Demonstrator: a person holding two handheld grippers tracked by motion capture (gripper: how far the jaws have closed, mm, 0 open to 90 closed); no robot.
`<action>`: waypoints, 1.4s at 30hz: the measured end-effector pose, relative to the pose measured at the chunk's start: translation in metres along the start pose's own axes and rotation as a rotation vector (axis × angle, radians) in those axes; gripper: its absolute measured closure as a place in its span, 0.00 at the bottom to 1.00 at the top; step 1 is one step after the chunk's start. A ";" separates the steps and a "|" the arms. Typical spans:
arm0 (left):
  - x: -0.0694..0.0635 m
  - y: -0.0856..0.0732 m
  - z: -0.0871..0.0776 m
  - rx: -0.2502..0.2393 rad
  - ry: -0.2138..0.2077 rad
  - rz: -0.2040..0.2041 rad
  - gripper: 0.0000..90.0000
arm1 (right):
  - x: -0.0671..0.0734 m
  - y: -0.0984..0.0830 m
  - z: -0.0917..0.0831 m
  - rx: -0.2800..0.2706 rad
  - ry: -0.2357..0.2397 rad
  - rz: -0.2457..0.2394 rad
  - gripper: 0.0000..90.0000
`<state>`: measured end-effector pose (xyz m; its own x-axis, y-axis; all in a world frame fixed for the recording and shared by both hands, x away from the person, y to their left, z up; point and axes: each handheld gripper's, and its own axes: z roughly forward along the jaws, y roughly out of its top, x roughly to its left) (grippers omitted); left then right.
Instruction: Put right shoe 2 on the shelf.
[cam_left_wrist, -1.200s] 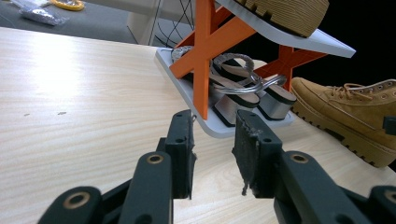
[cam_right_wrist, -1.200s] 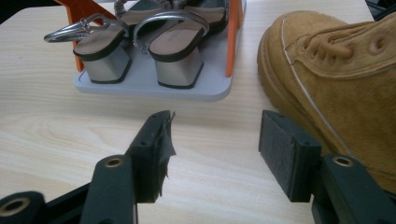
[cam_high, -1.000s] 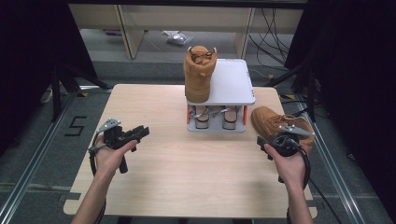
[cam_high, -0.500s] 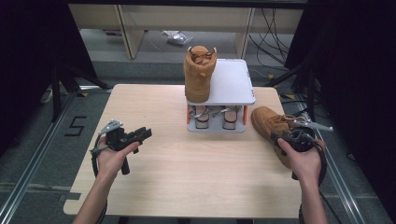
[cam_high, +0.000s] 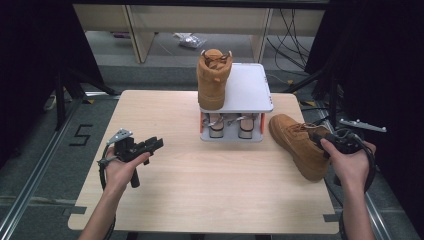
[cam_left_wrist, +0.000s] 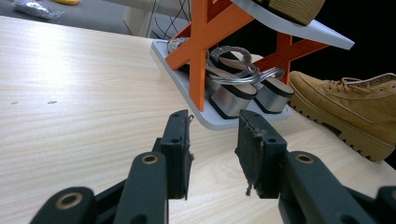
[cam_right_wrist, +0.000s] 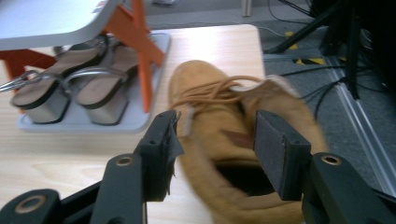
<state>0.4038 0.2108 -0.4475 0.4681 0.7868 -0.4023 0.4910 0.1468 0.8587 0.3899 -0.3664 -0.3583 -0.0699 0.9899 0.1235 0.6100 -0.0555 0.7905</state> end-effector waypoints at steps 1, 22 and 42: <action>0.000 0.000 0.000 0.000 0.000 0.001 0.71 | -0.001 0.002 -0.001 0.015 -0.016 0.045 0.56; -0.001 -0.005 0.004 0.021 -0.004 -0.004 0.69 | -0.046 0.004 0.031 0.121 -0.069 0.070 0.55; 0.000 -0.007 0.005 0.032 -0.005 -0.004 0.69 | -0.051 0.009 0.050 0.327 -0.078 0.045 0.56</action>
<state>0.4039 0.2064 -0.4551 0.4700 0.7830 -0.4074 0.5158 0.1310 0.8467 0.4385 -0.4107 -0.3878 0.0160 0.9951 0.0974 0.8328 -0.0671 0.5495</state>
